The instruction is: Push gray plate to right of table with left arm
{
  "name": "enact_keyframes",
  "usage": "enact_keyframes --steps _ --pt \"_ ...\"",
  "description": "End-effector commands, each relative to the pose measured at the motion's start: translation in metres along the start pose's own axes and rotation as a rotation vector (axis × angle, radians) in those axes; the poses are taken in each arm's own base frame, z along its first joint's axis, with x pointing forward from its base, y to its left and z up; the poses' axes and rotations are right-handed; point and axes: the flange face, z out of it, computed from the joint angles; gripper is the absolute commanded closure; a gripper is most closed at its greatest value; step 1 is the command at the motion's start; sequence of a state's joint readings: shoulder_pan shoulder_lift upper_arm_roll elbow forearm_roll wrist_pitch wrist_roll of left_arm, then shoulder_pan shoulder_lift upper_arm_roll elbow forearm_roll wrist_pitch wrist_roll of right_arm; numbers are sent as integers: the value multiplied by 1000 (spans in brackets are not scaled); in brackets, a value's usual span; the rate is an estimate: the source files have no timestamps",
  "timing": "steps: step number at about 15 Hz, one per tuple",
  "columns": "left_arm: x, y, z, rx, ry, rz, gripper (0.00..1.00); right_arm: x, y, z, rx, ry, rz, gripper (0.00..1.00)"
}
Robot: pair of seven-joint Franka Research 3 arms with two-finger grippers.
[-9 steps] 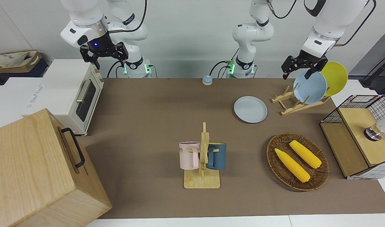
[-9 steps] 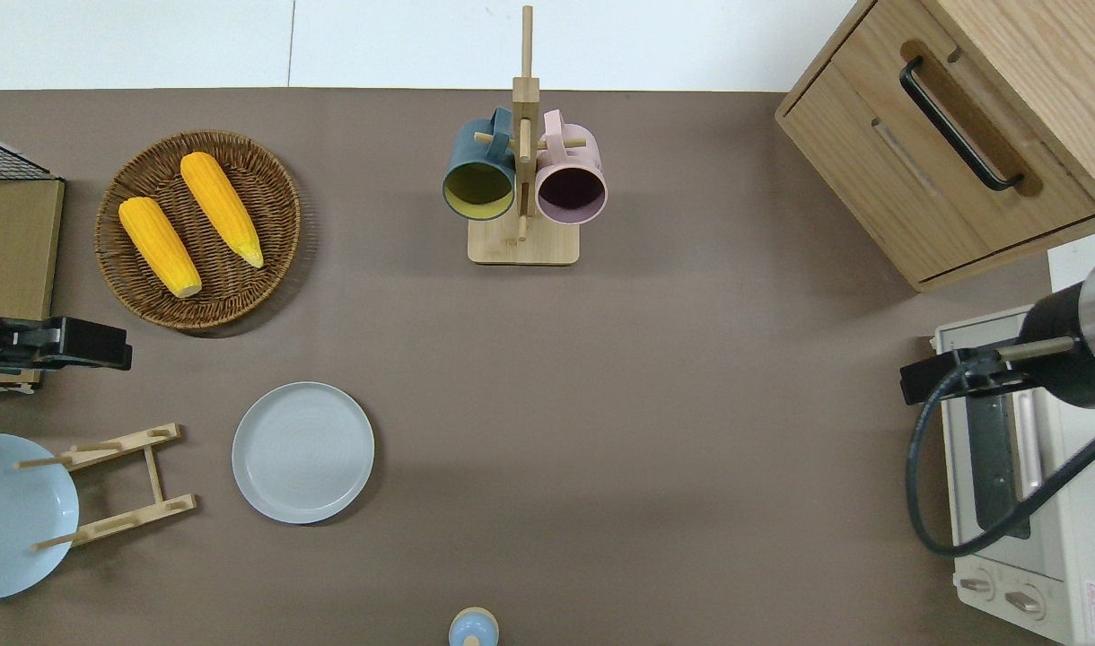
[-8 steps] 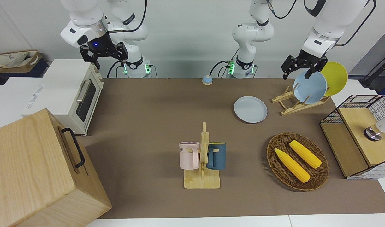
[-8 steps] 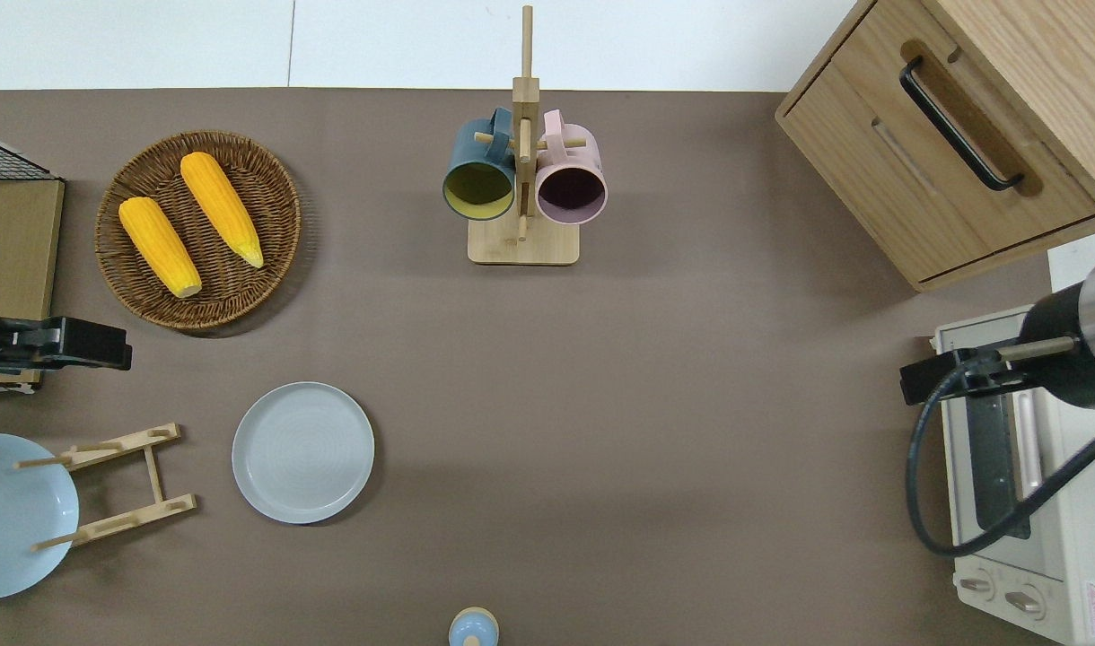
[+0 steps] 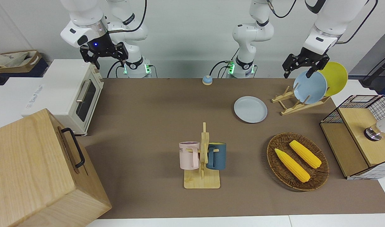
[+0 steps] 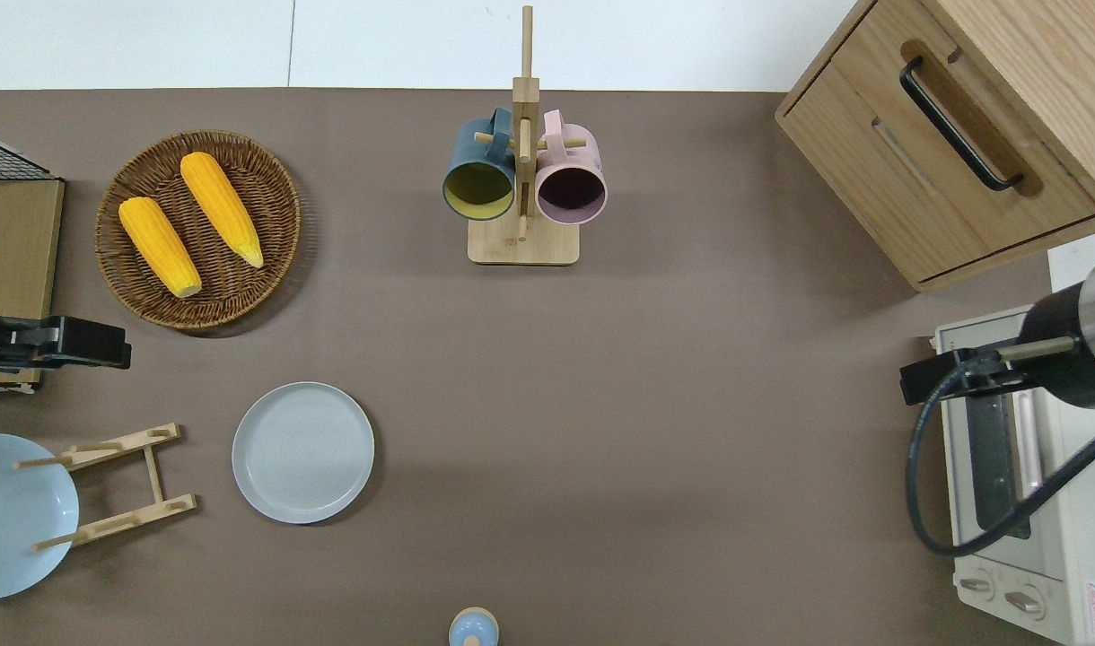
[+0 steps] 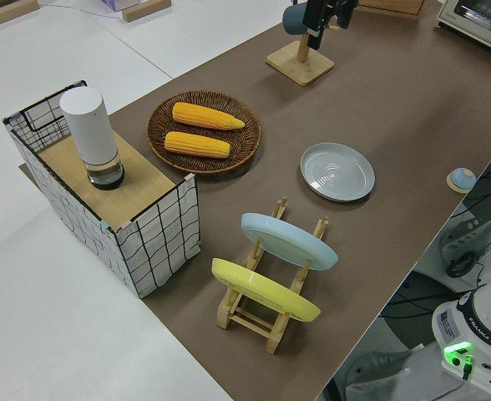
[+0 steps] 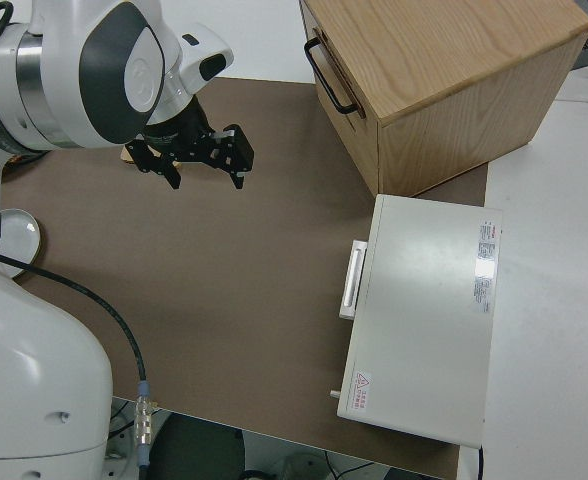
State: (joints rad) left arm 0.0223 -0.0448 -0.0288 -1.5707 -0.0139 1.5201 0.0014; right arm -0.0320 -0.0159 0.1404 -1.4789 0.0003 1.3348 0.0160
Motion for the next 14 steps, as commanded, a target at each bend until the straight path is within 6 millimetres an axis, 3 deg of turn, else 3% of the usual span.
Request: enact_keyframes --steps 1,14 --pt "-3 -1 -6 -10 -3 2 7 -3 1 -4 4 -4 15 17" --pt "-17 -3 -6 -46 -61 -7 7 -3 1 -4 4 -4 13 17"
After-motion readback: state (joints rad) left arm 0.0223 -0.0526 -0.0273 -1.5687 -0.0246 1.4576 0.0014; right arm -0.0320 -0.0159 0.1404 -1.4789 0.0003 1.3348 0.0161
